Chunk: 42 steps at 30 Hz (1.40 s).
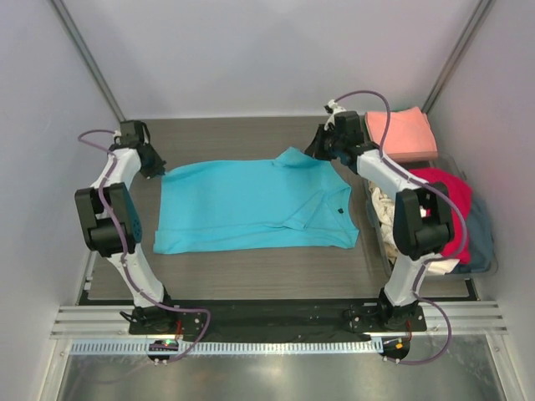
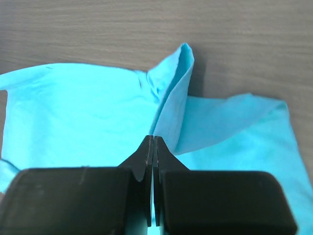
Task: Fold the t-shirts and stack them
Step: Fold the tshirt
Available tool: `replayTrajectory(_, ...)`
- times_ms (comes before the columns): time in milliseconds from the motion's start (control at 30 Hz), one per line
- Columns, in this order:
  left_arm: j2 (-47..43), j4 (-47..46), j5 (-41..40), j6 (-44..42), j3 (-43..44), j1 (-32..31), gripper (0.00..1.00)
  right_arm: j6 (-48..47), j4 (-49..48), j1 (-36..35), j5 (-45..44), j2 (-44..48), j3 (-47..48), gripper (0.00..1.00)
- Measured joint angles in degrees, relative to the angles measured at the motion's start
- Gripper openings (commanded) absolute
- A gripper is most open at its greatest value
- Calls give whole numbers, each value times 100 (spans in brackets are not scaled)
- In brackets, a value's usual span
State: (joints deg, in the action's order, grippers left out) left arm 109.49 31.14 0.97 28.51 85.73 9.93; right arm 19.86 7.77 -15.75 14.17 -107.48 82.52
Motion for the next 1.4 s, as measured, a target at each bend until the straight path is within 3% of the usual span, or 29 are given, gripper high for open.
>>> replayTrajectory(333,-439,-114,22,0,-623,400,0,-177,-7,0,-529,1899,-1716,1)
replayTrajectory(833,-704,-109,-57,-20,-1165,391,0,44,4,0,-1034,3008,-3377,1)
replayTrajectory(900,-831,-61,-149,-17,-1268,391,8,146,22,0,-1152,3176,-3622,1)
replayTrajectory(967,-966,-28,-293,-2,-1353,391,23,275,31,0,-1285,3346,-3847,1)
replayTrajectory(1000,-1036,-11,-398,22,-1390,391,36,334,33,0,-1338,3436,-3954,1)
replayTrajectory(1067,-1204,28,-625,61,-1473,391,61,479,46,0,-1390,3615,-4168,11)
replayTrajectory(1100,-1344,20,-769,142,-1545,391,66,551,48,0,-1379,3652,-4225,20)
replayTrajectory(1133,-1484,-2,-916,186,-1635,380,68,619,46,0,-1333,3665,-4262,45)
replayTrajectory(1233,-2000,-85,-1281,284,-1908,315,69,754,17,-4,-1158,3578,-4269,65)
replayTrajectory(1400,-2214,-341,-1322,247,-1858,-114,66,793,-4,-26,-999,2865,-3856,69)
